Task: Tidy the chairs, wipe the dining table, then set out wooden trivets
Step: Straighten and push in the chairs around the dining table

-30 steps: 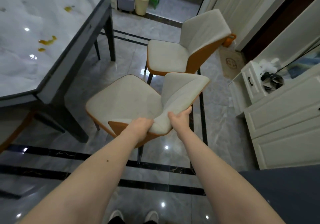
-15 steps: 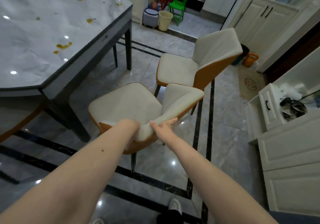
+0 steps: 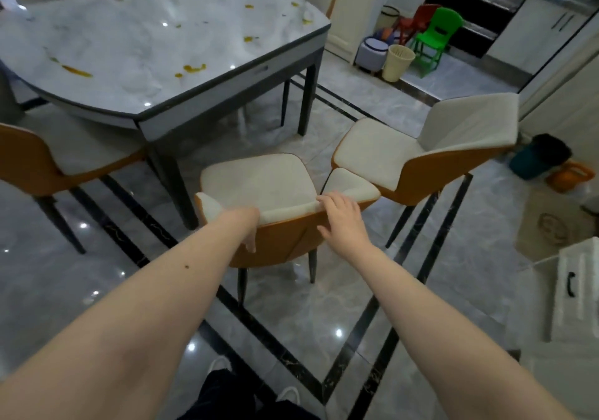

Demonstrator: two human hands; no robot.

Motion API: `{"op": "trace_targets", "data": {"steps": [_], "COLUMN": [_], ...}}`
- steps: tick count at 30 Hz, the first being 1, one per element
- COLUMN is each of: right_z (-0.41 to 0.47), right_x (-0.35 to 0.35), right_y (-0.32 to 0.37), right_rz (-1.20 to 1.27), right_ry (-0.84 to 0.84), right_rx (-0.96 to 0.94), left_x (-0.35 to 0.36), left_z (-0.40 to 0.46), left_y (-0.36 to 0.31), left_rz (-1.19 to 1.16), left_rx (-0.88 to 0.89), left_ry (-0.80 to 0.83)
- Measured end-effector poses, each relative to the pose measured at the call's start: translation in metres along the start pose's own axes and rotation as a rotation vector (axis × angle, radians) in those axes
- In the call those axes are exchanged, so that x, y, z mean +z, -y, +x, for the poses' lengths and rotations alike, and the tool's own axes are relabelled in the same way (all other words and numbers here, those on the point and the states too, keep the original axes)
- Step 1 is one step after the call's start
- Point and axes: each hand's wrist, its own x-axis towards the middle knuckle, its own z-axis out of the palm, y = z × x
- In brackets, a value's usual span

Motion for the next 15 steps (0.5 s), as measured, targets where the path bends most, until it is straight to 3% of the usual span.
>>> {"op": "trace_targets", "data": {"steps": [3, 15], "right_z": [0.009, 0.051], "right_x": [0.007, 0.037], "right_y": [-0.011, -0.019], "right_rz": [0.017, -0.135], "right_ry": [0.102, 0.096], "right_rx": [-0.046, -0.076], "left_x": [-0.003, -0.011], "left_z": [0.004, 0.041], "left_y": [-0.012, -0.006], "left_rz": [0.035, 0.057], "left_rx": [-0.029, 0.228], "left_ry": [-0.024, -0.095]}}
